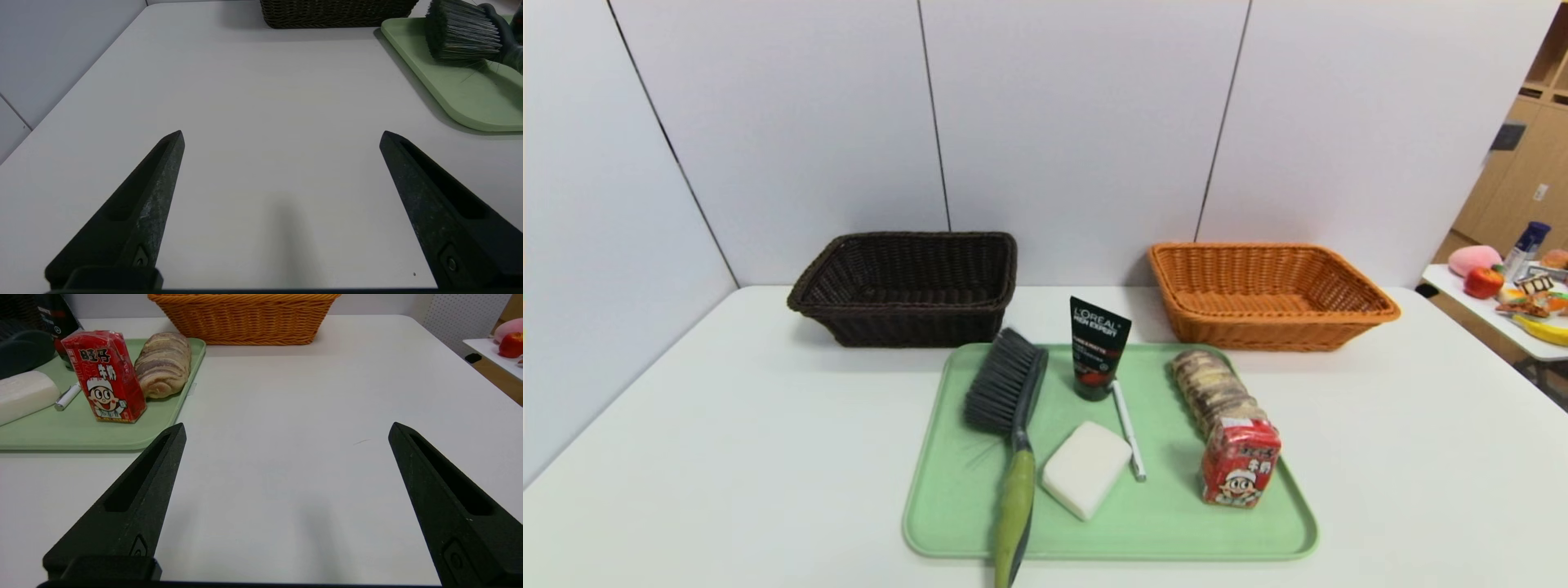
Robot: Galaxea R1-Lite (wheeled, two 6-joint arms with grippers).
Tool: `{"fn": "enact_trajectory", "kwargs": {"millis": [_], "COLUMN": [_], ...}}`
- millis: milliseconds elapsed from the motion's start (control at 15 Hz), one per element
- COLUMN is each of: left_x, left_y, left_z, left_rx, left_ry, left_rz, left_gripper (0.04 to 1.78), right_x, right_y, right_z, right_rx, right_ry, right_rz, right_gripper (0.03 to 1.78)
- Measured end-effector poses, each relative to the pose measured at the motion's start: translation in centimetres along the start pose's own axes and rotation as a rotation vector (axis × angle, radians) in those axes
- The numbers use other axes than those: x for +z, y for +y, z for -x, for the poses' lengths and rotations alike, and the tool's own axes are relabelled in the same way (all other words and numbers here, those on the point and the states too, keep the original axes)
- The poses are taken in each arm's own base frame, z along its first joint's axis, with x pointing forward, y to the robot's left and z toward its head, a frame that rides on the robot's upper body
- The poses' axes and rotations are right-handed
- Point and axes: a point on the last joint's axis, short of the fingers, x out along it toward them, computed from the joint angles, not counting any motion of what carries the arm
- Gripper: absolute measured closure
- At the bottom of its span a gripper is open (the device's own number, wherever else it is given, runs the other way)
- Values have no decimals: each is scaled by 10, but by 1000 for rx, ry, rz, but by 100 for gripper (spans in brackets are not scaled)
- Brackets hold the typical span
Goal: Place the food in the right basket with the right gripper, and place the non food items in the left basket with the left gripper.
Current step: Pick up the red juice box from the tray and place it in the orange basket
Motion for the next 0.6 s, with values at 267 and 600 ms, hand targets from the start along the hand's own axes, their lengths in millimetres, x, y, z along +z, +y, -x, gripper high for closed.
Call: {"fn": "enact_trajectory", "kwargs": {"millis": [267, 600], "left_x": [0, 28], "left_y": [0, -2], "left_z": [0, 6], "left_rx": [0, -60], "left_ry": [1, -92], "left_rz": [-25, -189], "left_gripper": [13, 13], "right_x": [0, 3], "right_y": [0, 2], "right_z": [0, 0], "right_rx": [5, 65], "right_ry": [-3, -20], "right_rz": [34, 181], "right_gripper": [10, 10]}}
